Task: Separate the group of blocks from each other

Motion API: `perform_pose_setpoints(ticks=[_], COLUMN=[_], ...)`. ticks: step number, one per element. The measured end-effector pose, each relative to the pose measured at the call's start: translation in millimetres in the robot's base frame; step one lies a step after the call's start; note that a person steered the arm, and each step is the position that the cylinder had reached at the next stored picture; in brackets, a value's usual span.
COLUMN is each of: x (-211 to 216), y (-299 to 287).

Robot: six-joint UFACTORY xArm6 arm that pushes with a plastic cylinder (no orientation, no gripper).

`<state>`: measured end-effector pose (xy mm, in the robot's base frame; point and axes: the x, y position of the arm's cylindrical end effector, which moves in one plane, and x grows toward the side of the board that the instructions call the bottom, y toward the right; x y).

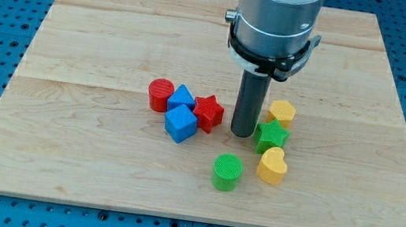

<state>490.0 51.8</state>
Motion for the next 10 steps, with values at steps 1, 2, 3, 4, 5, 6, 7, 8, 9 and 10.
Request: perform_pose_setpoints(ticks=[1,2,3,4,5,6,7,8,9,10], x=[-2.2,-10.9,3.7,-15.6,-16.6,-52.4,-63.0,-79.8,-73.2,-93.4], y=[-1.2,-13.1,-22.4,-62.1,-103.2,-83.5,-91.9,-93.1,-148.5,-161.0])
